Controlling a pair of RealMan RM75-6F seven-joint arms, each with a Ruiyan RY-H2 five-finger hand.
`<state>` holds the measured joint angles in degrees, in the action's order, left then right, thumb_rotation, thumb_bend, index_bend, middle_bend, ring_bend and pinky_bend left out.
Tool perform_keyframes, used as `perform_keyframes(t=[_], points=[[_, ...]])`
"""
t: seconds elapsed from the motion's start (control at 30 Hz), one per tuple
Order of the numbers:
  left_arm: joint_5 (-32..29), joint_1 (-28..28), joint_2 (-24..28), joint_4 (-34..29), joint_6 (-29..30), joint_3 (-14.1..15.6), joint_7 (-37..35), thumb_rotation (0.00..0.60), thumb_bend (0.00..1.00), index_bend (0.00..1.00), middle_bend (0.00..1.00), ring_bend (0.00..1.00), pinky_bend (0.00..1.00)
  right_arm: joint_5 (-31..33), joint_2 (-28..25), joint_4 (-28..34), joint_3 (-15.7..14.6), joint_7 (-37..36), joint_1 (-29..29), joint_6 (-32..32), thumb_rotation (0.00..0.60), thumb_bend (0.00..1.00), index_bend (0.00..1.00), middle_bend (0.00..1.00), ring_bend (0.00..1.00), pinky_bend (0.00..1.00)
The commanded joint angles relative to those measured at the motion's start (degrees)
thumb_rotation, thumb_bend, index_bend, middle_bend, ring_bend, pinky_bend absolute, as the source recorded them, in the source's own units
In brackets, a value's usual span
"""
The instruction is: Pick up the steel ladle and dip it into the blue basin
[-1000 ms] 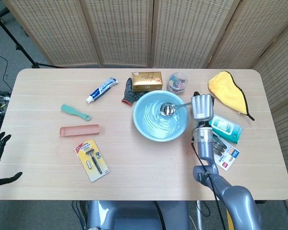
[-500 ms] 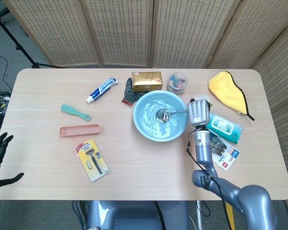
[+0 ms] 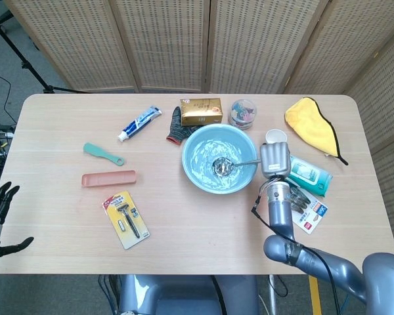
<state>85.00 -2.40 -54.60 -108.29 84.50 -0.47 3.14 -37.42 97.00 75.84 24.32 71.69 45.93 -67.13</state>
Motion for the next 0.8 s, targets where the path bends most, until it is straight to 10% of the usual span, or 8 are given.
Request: perform_keyframes(t=[0.03,0.8], points=[[0.12,0.07,0.03,0.02,0.18,0.01,-0.02,0.600,0.00,0.00,0.00,0.00,0.00,5.13,-2.91,4.92,2.34,-1.03,0.05,-0.24,0.600,1.00,0.83,0.94,0.86,1.00],[0.88,0.30,0.25,-0.02,0.72,0.21,-0.63,0.600,0.00,0.00,0.00,0.00,0.00,16.60,-12.15,19.36,4.66,-5.23,5.12,-5.66,0.600,1.00,0.83,0.94,0.86,1.00]])
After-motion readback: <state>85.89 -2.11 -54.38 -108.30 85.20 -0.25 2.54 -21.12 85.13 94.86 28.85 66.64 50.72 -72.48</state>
